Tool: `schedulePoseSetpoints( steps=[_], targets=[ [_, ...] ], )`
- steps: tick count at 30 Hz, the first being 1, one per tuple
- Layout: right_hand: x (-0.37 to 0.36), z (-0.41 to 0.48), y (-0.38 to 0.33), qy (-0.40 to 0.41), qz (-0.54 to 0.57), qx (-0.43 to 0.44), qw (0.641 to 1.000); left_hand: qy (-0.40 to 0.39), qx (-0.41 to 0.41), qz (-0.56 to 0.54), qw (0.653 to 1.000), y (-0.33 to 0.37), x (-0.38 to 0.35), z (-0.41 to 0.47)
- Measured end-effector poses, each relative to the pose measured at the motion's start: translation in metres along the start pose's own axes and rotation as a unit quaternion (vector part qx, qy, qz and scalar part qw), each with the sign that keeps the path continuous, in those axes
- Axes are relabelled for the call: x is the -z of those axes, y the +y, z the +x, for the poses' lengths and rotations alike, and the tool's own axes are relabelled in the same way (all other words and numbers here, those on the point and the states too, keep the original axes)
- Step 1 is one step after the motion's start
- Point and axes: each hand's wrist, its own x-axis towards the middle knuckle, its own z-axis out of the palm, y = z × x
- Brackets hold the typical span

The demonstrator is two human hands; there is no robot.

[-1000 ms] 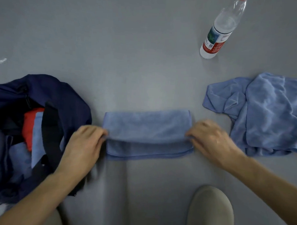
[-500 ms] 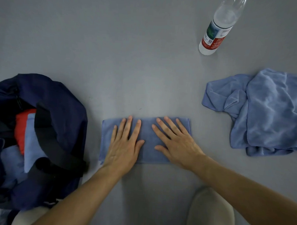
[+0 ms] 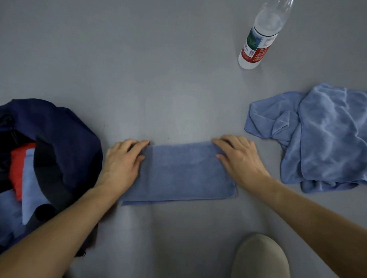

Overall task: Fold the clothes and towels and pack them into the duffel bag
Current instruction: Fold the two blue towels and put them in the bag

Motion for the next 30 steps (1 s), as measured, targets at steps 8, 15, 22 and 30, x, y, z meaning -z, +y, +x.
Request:
schedulePoseSetpoints(
  steps=[8,15,22,30],
  targets=[
    [0.021,0.024,0.010,-0.038,0.108,-0.100,0.988,0.027,0.005,-0.023,0.999,-0.003,0.021,0.019],
    [0.032,-0.032,0.003,0.038,0.007,0.103,0.994,0.103,-0.036,0.031,0.994,0.010,0.022,-0.038],
    [0.011,-0.080,-0.015,-0.047,-0.021,0.174,0.983,-0.031,0.055,0.089,0.994,0.025,0.008,-0.089],
    [0.006,-0.046,-0.029,-0.091,-0.026,0.229,0.969,-0.069,0.272,-0.113,0.953,0.107,-0.013,-0.075]
  ],
)
